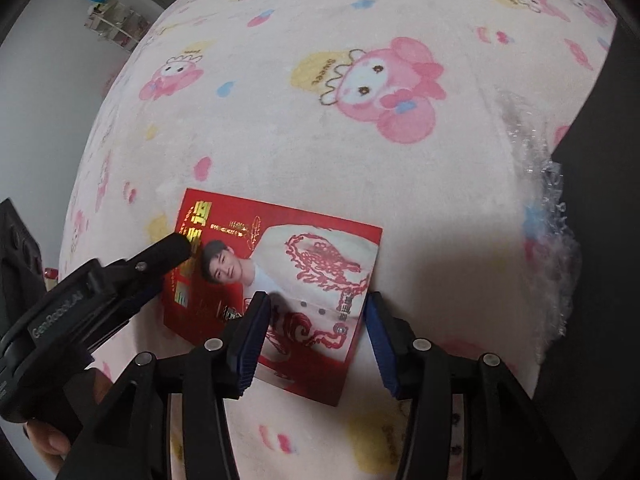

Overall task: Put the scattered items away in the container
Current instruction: 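Pinch the red card between both grippers and lift it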

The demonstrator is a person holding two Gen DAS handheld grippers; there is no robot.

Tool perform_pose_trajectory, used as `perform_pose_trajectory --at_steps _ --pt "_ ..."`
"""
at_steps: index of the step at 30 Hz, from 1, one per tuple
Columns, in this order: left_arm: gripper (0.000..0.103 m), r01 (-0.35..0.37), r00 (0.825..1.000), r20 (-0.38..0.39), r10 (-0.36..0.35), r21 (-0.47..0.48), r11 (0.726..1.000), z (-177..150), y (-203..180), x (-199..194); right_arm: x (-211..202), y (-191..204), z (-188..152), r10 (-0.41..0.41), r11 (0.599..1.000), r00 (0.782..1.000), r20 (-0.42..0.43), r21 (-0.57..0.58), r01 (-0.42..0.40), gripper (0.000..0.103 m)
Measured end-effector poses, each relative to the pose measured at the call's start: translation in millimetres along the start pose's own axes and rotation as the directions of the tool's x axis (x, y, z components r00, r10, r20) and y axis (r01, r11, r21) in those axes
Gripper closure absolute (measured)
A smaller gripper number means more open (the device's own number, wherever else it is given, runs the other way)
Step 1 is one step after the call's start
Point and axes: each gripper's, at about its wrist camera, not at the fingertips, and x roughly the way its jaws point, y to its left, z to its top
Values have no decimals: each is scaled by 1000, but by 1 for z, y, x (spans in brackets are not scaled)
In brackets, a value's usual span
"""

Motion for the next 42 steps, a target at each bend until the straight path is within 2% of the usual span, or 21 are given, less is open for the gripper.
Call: perform_pose_trajectory --at_steps 2,4,8,10,12,13,14,15,17,18,21,23,25,29,31,33,37,40,42 --pt "53 -16 1000 23 16 21 1000 -9 -4 -10 -8 9 -5 -3 997 1000 9 -72 4 57" --pt "57 12 1000 27 -12 12 1000 -22 -3 -24 -22 16 -12 6 991 1000 30 -133 -2 57" --pt "58 78 996 40 -78 21 997 -49 -8 -55 -54 7 -24 86 992 995 46 -97 -82 58" --pt "66 132 990 39 -134 49 990 -66 -20 -73 -74 8 -34 121 989 990 69 -98 -114 59" --pt "69 177 984 22 -179 76 981 -79 -33 -84 -90 16 -43 205 974 977 53 -111 -198 63" --pt "74 141 988 41 -146 102 985 -86 -41 -90 -97 20 -51 264 959 964 24 -112 -260 64" --pt "74 94 993 64 -102 116 989 -91 -46 -93 -104 24 -59 272 956 962 19 -121 -268 67" --pt "74 71 995 69 -79 117 991 -94 -46 -94 -107 28 -63 253 960 967 32 -134 -247 68" --pt "74 90 996 24 -91 58 994 -100 -37 -88 -119 22 -72 208 968 976 63 -160 -196 68" --pt "74 86 996 22 -87 45 995 -103 -30 -89 -115 20 -74 191 972 980 49 -148 -182 68" --pt "70 41 999 30 -41 21 999 -111 -11 -92 -113 6 -86 211 972 978 -7 -107 -210 68" --pt "64 51 998 22 -51 -13 999 -114 8 -97 -115 3 -92 181 974 983 -17 -134 -181 68" --pt "58 88 996 17 -87 -65 994 -115 26 -96 -116 0 -93 187 973 982 -26 -135 -189 68" --pt "55 189 980 -43 -194 -100 977 -105 35 -83 -108 9 -86 180 974 983 -39 -132 -183 68" --pt "50 245 962 -92 -256 -114 963 -95 29 -65 -111 10 -82 158 978 987 -19 -138 -159 68" --pt "50 261 950 -142 -280 -136 956 -89 21 -46 -115 10 -74 155 978 988 -1 -140 -154 68" --pt "44 237 928 -244 -281 -195 952 -88 10 -5 -117 3 -64 114 988 993 18 -110 -112 67" --pt "41 264 912 -264 -314 -210 941 -95 5 4 -121 -2 -66 131 986 991 34 -106 -127 67" --pt "43 305 892 -264 -367 -248 920 -98 8 5 -125 -3 -68 129 986 991 44 -115 -124 67"
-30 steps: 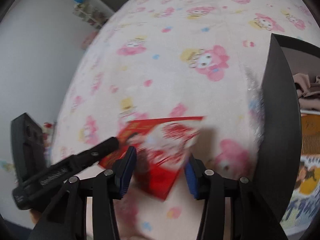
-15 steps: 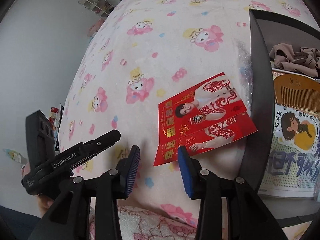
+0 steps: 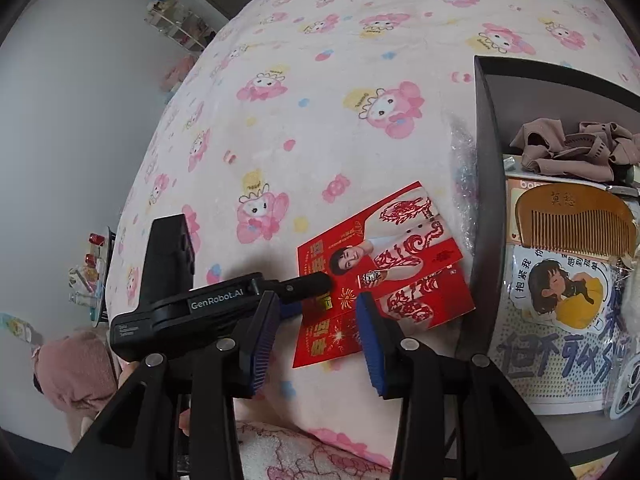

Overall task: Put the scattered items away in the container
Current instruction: 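Pinch the red card between both grippers and lift it, then carry the red card with both grippers over the box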

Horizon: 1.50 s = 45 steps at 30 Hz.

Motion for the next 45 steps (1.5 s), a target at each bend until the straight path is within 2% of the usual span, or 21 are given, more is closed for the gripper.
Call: perform_pose_trajectory --at_steps 2,4,6,8,11,14,17,22,25,28,30,34,37,38,39,41,45 --pt "65 36 999 -11 -36 -21 999 -1 3 1 -1 0 -1 -52 999 998 18 -9 53 67" --pt "86 46 999 -12 -46 -33 998 -2 4 2 2 -2 -1 -70 998 997 21 -9 70 67" --pt "92 101 995 6 -101 -37 994 -3 4 -4 1 -3 0 -65 998 997 30 -1 65 67" --pt "95 124 991 52 -123 -23 992 -5 3 -17 -2 -7 0 -47 999 998 31 19 46 67" --pt "102 112 986 125 -112 12 994 -11 2 -43 -9 -8 0 -55 998 997 48 21 54 67" --pt "102 99 982 159 -103 34 995 -20 11 -68 -15 -2 0 -32 999 997 65 15 31 67" --pt "102 49 979 195 -56 39 998 -28 30 -93 -11 9 1 -23 1000 998 63 -7 23 66" --pt "98 -40 973 230 28 48 998 -34 61 -123 32 25 -6 18 999 998 -55 -38 -20 63" --pt "95 -70 981 187 59 52 996 -36 83 -124 71 26 -13 10 999 989 -145 -49 -17 63" --pt "88 -94 979 184 86 31 995 -40 96 -120 102 21 -16 15 999 980 -199 -34 -22 63" --pt "86 -88 979 188 82 26 996 -42 100 -116 116 20 -14 39 999 976 -214 -12 -43 63" --pt "70 -32 979 204 32 -3 999 -37 105 -110 136 28 -4 40 998 979 -201 -47 -50 63" --pt "73 -33 981 193 36 -17 999 -35 104 -100 147 39 -2 50 992 967 -249 -100 -77 64" --pt "74 -55 977 205 56 -13 998 -36 100 -100 149 41 -4 67 989 962 -265 -108 -99 69" --pt "78 -71 973 218 70 -3 997 -38 96 -101 148 41 -6 69 989 960 -270 -109 -101 70" --pt "79 -72 967 245 67 13 997 -42 88 -109 137 39 -10 68 989 967 -247 -114 -99 79" --pt "80 -53 958 287 25 91 994 -55 57 -132 105 37 -12 130 985 969 -212 -87 -151 82"
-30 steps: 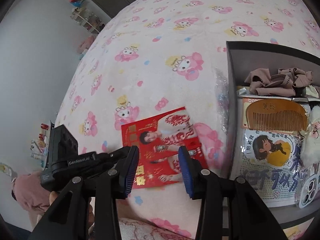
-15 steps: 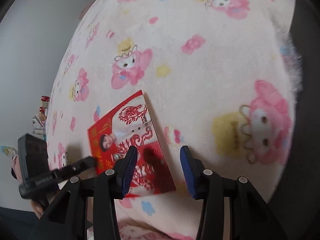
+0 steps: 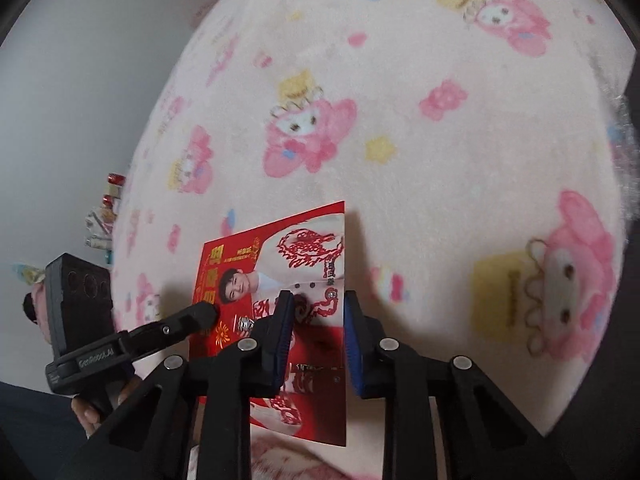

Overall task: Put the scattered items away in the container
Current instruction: 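Carry the red card with both grippers over the box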

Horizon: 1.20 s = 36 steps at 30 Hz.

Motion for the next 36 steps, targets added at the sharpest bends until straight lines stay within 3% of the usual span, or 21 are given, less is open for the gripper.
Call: perform_pose_trajectory --at_steps 4,10,16,20,24,28,32,36 --pt "80 -39 997 64 31 129 991 -7 -56 -23 -52 15 -9 22 999 995 97 -36 -18 82" --pt "81 10 998 64 -30 300 954 -21 -154 -25 -141 8 -26 -3 998 967 257 -53 17 80" --pt "81 122 991 -6 -131 394 911 -55 -254 30 -247 -40 -63 -101 993 901 421 -13 118 80" --pt "80 143 990 -68 -126 431 891 -68 -302 86 -286 -92 -72 -169 985 877 450 39 169 80" --pt "81 86 994 -100 -43 471 878 -75 -332 144 -290 -147 -73 -219 976 874 433 104 193 80" --pt "77 33 991 -130 32 472 881 -74 -334 181 -284 -190 -75 -226 972 881 415 158 175 80" --pt "75 -5 991 -115 70 492 870 -78 -327 192 -271 -209 -79 -153 975 902 403 209 72 80" --pt "72 -28 988 -118 103 515 857 -84 -325 203 -264 -209 -76 -208 970 901 380 201 139 80"
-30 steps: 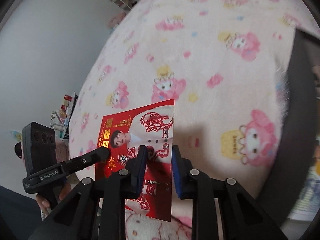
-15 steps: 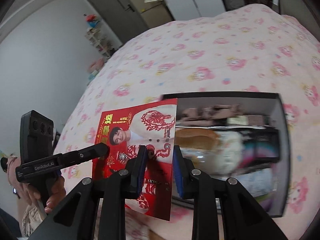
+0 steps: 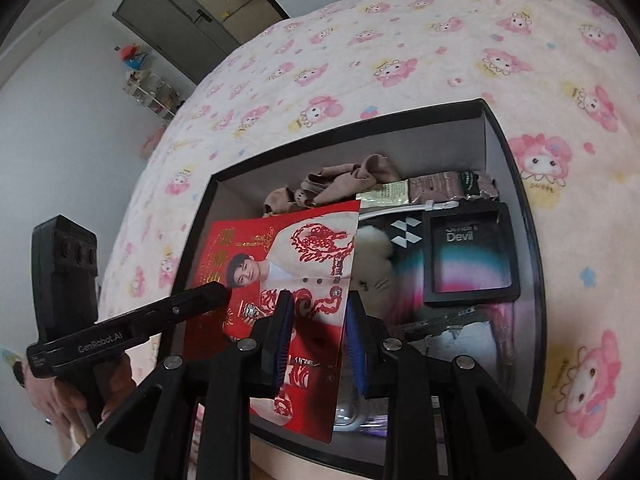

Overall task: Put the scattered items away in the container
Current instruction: 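Carry the red card with both grippers over the box, then lower the red card into the box and open both grippers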

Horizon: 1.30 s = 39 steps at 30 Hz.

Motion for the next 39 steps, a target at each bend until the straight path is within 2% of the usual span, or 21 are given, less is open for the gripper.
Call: perform_pose_trajectory --at_steps 4,7,12,19,27,30,31,34,36,39 --pt "70 -53 998 -36 53 17 998 -2 -3 10 12 -4 -6 -46 999 998 -49 -8 45 80" --pt "67 -89 992 -86 90 14 996 -7 -2 18 23 -11 -11 -43 999 994 -101 21 46 80" --pt "64 -132 985 -113 134 24 991 -15 -5 24 30 -11 -13 -87 996 989 -122 17 89 80" --pt "57 -187 973 -137 187 13 982 -19 -7 24 35 -12 -18 -79 996 983 -168 15 83 79" --pt "55 -214 962 -170 214 17 977 -23 -11 12 27 -11 -18 -75 997 976 -206 -29 70 80" --pt "54 -224 962 -153 224 19 974 -22 -13 -1 9 -13 -14 -95 995 983 -157 -43 89 79" --pt "49 -245 959 -138 246 25 969 -20 -15 -6 4 -14 -12 -118 993 984 -131 -44 113 78" --pt "47 -308 949 -54 311 53 950 -13 -22 -20 -9 -18 -6 -175 984 983 -49 -33 173 76" --pt "49 -303 953 -15 304 50 952 -4 -21 -25 -8 -15 -2 -198 979 980 -11 -42 197 76" --pt "50 -262 965 -1 263 47 964 18 -22 -16 4 -8 10 -195 979 981 14 -54 196 76"
